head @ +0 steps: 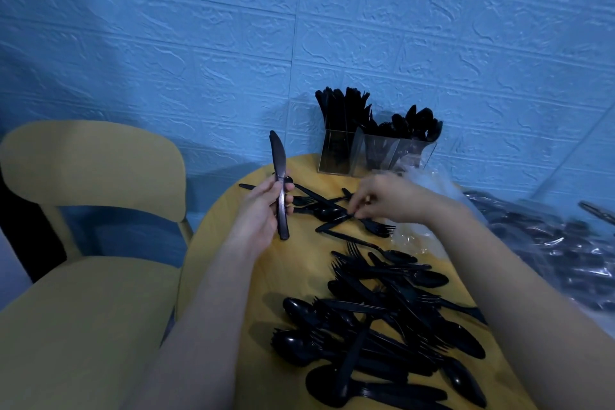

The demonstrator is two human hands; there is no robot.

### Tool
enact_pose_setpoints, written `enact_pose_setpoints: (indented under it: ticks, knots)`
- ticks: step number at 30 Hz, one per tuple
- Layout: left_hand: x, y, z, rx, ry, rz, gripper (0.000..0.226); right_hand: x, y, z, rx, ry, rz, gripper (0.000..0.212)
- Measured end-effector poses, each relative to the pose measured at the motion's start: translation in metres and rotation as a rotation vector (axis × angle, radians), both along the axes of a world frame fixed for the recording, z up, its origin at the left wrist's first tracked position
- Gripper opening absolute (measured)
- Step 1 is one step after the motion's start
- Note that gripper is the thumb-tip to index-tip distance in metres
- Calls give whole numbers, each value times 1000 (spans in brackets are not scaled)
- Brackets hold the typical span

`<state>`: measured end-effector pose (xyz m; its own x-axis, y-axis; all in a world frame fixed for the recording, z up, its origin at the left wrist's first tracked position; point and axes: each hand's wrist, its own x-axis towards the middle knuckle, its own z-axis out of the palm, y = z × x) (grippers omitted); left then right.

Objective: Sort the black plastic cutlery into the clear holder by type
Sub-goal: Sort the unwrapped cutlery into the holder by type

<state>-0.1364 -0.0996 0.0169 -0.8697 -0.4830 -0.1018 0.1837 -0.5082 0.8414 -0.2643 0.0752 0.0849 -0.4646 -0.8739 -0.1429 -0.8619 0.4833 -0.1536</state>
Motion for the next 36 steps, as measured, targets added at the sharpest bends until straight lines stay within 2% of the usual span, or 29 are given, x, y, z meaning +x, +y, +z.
enact_pose_setpoints:
  ticks: [5,10,24,28,31,36]
  knots:
    - [0,1,1,-3,1,1,30,2,-23,-27,156,251,200,39]
    - [0,1,0,-8,10,6,30,-1,-28,-30,64,349,239,30]
    - [0,-1,0,14,10,18,29,-26,-3,3,-562,-235,-265,18]
    - [0,-1,-1,14,12,21,30,-27,5,9,-719,-373,-333,10]
    - [-1,-2,-1,8,1,22,30,-30,10,11,-721,-380,-355,10]
    - [-1,-2,0,13,-6,33,31,-36,18,9,-579,-393,-367,9]
